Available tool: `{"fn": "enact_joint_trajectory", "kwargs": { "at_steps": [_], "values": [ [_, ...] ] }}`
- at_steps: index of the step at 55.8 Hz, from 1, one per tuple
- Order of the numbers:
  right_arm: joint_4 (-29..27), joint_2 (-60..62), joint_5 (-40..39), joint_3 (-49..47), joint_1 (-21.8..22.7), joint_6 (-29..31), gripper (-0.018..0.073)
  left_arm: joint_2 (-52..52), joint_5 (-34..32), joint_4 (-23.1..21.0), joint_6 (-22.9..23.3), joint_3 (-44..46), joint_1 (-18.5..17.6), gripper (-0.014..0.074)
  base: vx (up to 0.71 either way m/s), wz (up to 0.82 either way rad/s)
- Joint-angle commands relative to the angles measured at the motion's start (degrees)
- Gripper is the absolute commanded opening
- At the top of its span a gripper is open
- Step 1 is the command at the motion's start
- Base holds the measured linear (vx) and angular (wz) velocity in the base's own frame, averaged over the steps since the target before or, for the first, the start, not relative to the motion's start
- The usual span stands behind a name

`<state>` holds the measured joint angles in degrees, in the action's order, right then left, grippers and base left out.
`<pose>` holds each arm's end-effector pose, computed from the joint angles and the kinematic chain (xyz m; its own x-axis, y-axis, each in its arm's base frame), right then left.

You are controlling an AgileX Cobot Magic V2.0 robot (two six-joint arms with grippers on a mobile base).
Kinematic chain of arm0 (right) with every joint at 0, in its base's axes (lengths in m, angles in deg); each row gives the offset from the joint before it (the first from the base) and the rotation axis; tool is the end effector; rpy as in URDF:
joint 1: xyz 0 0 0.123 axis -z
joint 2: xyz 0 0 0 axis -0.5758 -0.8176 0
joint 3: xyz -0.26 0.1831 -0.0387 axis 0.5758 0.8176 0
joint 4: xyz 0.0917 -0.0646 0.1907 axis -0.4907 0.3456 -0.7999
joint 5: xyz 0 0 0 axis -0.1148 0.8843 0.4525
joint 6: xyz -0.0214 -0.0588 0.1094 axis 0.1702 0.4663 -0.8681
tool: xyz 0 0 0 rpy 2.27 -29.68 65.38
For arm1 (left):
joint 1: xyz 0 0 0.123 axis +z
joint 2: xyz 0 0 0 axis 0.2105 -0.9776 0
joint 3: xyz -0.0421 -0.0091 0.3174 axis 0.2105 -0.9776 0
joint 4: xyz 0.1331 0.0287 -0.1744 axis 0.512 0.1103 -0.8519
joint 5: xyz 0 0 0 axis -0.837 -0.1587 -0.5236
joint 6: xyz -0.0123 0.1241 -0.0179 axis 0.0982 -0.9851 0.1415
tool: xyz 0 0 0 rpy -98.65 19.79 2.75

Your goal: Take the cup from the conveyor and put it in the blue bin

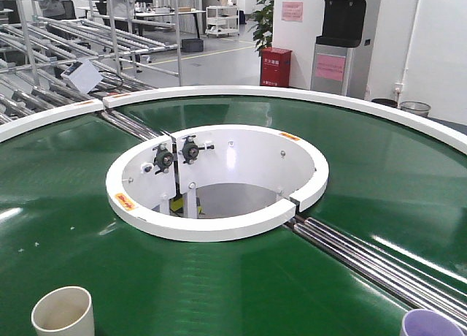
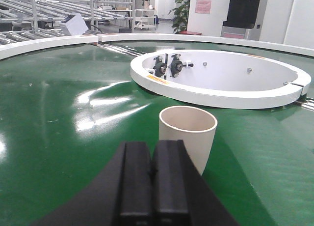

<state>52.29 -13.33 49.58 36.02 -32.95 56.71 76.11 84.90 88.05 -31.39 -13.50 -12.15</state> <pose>0.0246 -0.0023 0.1838 -0.1087 0.0347 -0.9935 0.0521 0.9982 0.0292 0.0250 -0.0002 0.1957 -0.0176 -0.1291 -0.9915 -0.0012 0.9916 -0.1291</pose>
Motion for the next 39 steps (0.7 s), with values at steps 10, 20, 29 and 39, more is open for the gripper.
{"fn": "enact_joint_trajectory", "kwargs": {
  "at_steps": [10,20,29,39],
  "values": [
    [0.5,0.7,-4.9,1.1,0.3,0.5,-0.0009,0.7,-4.8,-0.3,0.3,-0.3,0.1,-0.0006,0.00,0.00],
    [0.5,0.7,-4.9,1.1,0.3,0.5,-0.0009,0.7,-4.8,-0.3,0.3,-0.3,0.1,-0.0006,0.00,0.00],
    [0.5,0.7,-5.0,1.1,0.3,0.5,-0.0009,0.7,-4.8,-0.3,0.3,-0.3,0.1,-0.0006,0.00,0.00],
    [0.5,0.7,-5.0,1.1,0.3,0.5,-0.0009,0.7,-4.8,-0.3,0.3,-0.3,0.1,-0.0006,0.00,0.00]
  ]
}}
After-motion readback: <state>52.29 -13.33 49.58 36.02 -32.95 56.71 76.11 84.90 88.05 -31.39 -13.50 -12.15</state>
